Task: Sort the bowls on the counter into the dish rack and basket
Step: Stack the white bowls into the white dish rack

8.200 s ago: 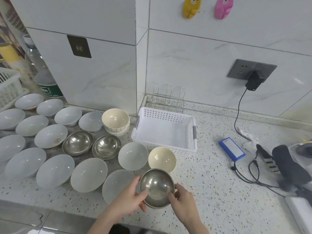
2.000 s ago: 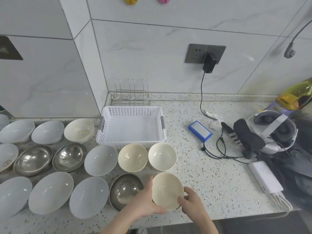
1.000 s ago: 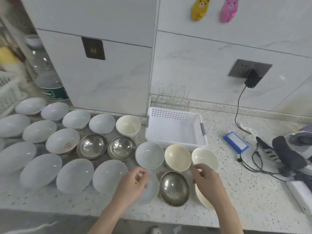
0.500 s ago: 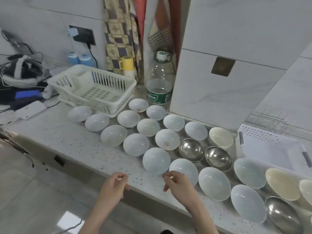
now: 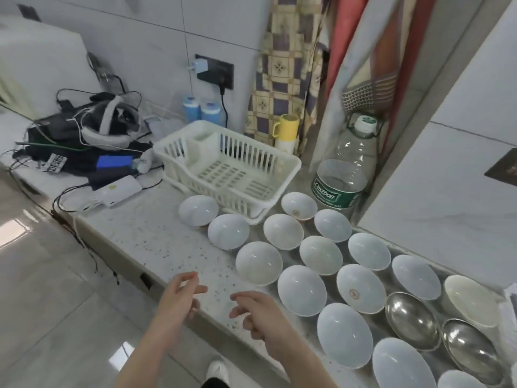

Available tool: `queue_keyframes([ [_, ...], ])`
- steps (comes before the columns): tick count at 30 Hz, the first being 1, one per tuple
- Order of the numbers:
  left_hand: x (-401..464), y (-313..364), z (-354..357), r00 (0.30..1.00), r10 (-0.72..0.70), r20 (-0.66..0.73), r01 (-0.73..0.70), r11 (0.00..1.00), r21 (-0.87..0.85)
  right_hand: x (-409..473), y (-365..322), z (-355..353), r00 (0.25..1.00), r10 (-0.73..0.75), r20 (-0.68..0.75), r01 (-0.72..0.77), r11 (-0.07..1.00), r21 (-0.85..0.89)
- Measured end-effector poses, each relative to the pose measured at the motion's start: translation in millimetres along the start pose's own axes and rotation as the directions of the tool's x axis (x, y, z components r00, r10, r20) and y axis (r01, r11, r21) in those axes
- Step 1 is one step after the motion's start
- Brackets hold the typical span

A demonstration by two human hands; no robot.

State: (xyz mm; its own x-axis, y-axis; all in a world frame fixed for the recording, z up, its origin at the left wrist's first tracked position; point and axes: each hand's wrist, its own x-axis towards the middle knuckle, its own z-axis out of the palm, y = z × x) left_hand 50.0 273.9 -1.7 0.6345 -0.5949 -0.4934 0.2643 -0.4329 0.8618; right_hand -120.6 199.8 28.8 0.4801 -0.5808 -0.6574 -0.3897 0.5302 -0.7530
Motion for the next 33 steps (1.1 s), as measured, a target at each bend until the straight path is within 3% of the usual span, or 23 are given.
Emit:
queue_keyframes([
  [4, 62, 33, -18, 0.997, -0.073, -0.018, 0.072, 0.997, -0.034, 57, -33, 36, 0.989, 0.144, 0.018, -0.143, 0.953, 0.266],
  [8, 115, 59, -28, 0.990, -0.138, -0.017, 0.138, 0.990, 0.008, 104, -51, 58, 0.961, 0.275, 0.028, -0.242, 0.792, 0.560],
  [12, 148, 68, -28, 0.983, -0.186, -0.014, 0.186, 0.982, 0.020, 137, -60, 69, 0.943, 0.316, -0.107, -0.206, 0.805, 0.556],
  [20, 188, 74, -24, 0.972, -0.224, 0.064, 0.223, 0.974, 0.026, 165, -67, 91, 0.885, 0.387, -0.257, -0.038, 0.611, 0.791],
  [33, 243, 102, -44, 0.872, -0.271, 0.407, 0.164, 0.946, 0.279, 171, -81, 130, 0.677, 0.455, -0.578, 0.246, 0.600, 0.761],
])
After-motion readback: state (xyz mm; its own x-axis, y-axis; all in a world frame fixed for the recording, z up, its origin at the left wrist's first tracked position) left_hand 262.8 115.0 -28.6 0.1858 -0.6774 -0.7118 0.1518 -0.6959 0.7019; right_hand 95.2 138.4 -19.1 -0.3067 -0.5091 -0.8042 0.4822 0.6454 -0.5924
